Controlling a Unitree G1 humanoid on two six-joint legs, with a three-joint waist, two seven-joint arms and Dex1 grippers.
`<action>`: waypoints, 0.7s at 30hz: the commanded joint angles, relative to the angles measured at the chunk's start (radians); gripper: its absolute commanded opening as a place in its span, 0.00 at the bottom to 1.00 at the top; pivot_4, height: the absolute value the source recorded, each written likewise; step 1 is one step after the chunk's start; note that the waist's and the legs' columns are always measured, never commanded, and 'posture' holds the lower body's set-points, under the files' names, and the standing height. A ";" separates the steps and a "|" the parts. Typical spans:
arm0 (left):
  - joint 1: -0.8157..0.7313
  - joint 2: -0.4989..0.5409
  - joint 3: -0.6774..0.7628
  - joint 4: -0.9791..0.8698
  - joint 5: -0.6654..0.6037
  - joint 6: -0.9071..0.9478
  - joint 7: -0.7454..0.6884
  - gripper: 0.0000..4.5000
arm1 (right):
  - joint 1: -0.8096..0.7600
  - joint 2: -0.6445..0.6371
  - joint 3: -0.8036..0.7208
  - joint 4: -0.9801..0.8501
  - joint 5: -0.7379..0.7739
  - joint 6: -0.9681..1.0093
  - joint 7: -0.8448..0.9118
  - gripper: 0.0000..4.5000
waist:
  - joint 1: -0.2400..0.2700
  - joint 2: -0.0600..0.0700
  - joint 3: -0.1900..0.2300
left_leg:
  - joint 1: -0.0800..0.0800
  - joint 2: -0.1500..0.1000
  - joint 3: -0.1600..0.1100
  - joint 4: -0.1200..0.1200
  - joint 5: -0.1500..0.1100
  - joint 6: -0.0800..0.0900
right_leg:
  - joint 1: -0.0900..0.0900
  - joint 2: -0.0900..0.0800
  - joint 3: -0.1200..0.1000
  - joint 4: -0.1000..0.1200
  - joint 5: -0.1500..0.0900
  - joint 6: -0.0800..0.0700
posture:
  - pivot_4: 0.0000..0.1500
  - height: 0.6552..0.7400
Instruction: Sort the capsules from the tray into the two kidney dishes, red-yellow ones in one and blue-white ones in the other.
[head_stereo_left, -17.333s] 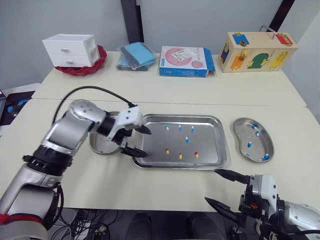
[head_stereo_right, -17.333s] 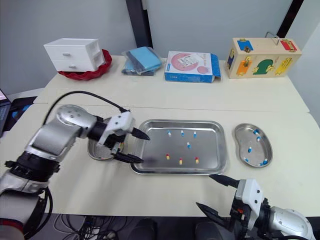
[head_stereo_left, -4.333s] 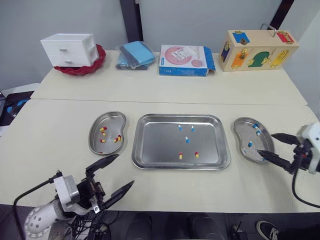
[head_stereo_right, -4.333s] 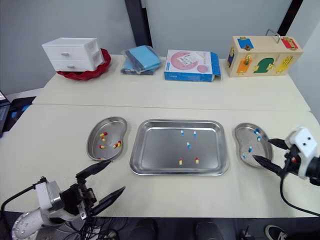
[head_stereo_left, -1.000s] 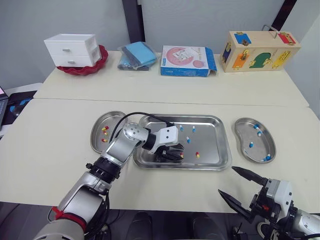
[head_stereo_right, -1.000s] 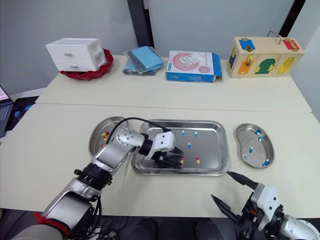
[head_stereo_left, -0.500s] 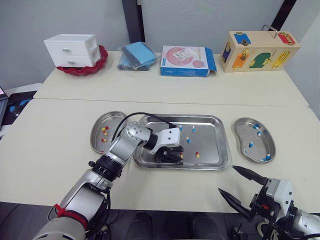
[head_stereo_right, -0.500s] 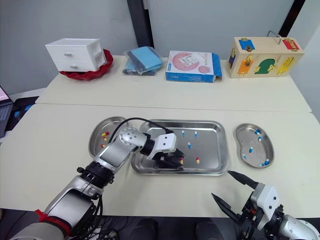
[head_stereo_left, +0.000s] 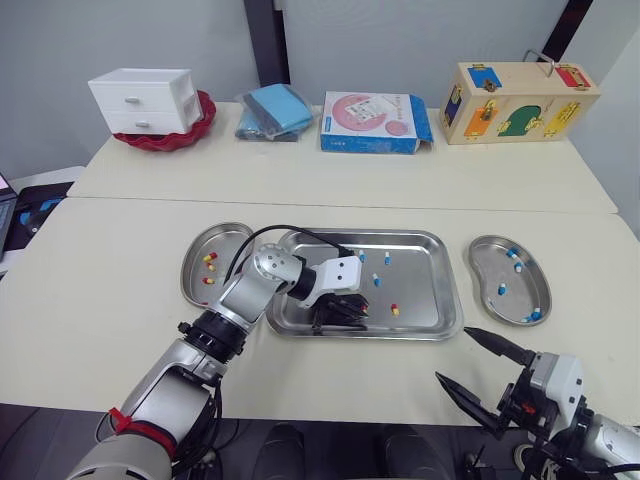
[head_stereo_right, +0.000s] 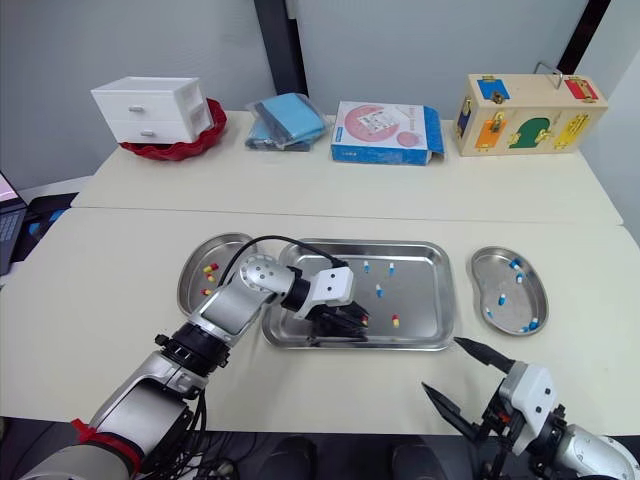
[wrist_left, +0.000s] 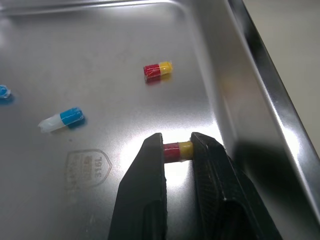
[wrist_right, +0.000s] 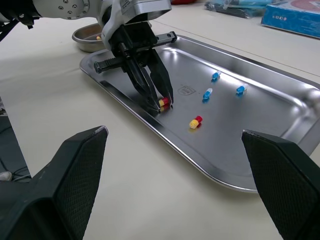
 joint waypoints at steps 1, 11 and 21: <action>0.002 0.030 0.059 -0.083 -0.044 0.054 -0.004 0.10 | 0.010 -0.021 0.005 -0.058 0.016 -0.005 0.015 1.00 | -0.001 0.000 0.000 | 0.000 0.000 0.000 0.000 0.000 0.000 | 0.000 0.000 0.000 0.000 0.000 0.000 | 1.00 1.00; 0.120 0.276 0.292 -0.390 -0.125 0.366 0.102 0.10 | -0.067 -0.103 0.058 -0.037 0.033 -0.079 0.154 1.00 | -0.003 0.000 0.000 | 0.001 0.001 0.000 0.000 0.000 0.000 | 0.000 0.000 0.000 0.000 0.000 0.000 | 1.00 1.00; 0.240 0.459 0.476 -0.426 -0.144 0.473 0.218 0.10 | -0.158 -0.118 0.105 0.027 0.054 -0.098 0.224 1.00 | 0.003 0.000 0.000 | 0.001 0.001 -0.001 0.000 0.000 0.000 | 0.000 0.000 -0.001 0.000 0.000 0.000 | 1.00 1.00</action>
